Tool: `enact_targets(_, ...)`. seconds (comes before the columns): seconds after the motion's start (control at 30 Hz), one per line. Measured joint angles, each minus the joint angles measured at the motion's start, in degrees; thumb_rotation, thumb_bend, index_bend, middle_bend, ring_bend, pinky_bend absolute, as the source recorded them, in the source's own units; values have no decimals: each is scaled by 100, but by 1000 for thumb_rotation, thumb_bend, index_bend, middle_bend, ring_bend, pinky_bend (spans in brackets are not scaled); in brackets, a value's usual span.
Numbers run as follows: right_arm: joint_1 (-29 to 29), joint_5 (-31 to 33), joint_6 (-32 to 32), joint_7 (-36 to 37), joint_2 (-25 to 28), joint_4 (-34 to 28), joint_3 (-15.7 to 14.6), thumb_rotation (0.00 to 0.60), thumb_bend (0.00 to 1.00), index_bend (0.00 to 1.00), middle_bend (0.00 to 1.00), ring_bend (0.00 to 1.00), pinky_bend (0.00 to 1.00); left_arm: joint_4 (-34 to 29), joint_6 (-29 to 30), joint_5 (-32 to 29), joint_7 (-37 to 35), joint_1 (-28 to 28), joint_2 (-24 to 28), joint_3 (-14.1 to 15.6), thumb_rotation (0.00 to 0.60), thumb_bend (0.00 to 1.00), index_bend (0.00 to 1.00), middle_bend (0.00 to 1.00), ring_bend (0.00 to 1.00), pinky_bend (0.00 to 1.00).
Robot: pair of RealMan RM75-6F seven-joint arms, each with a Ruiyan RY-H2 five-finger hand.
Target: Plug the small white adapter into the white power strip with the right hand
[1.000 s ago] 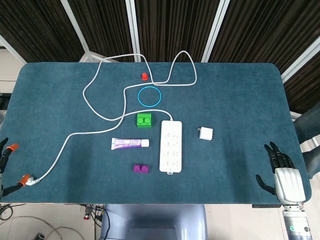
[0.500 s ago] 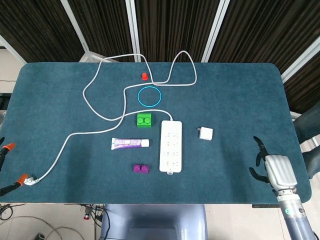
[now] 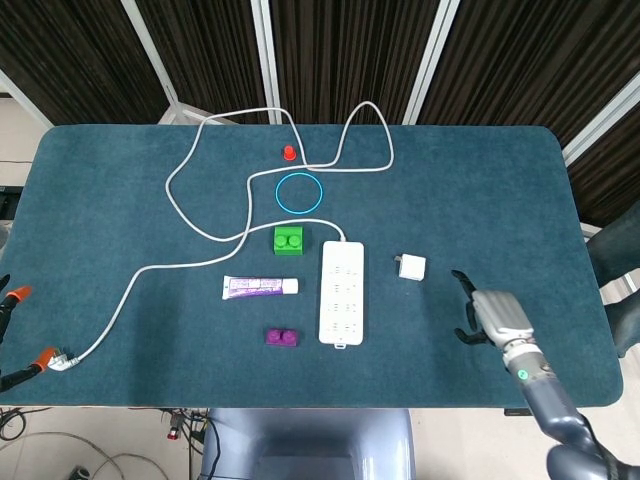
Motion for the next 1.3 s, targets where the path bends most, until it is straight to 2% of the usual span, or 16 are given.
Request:
enact_targets(0.23,468,708,-165,-466,-510,281,-23,600,358,0,731,830,728,-3,-35,8,0,-15,2,8,600,170,164,0,0,59)
enact_targets(0.63,964,1262,-234,-677,-1121,902,-56,600,358,0,731,830,728,-5,-42,-11,21,-16,-5,3,600,170,163,0,0,59)
enact_targets(0.93,1178,1578,-276,-759,-1378,1265,-131,600,358,0,731,830,728,-12,-53,-16,35,-21,-5,3,600,170,164,0,0,59)
enact_targets(1.3,1365,1747,-276,-813,-1454,1323,-166,600,358,0,730,830,728,-24,-47,-4,53,-19,-9,7,600,170,164,0,0,60)
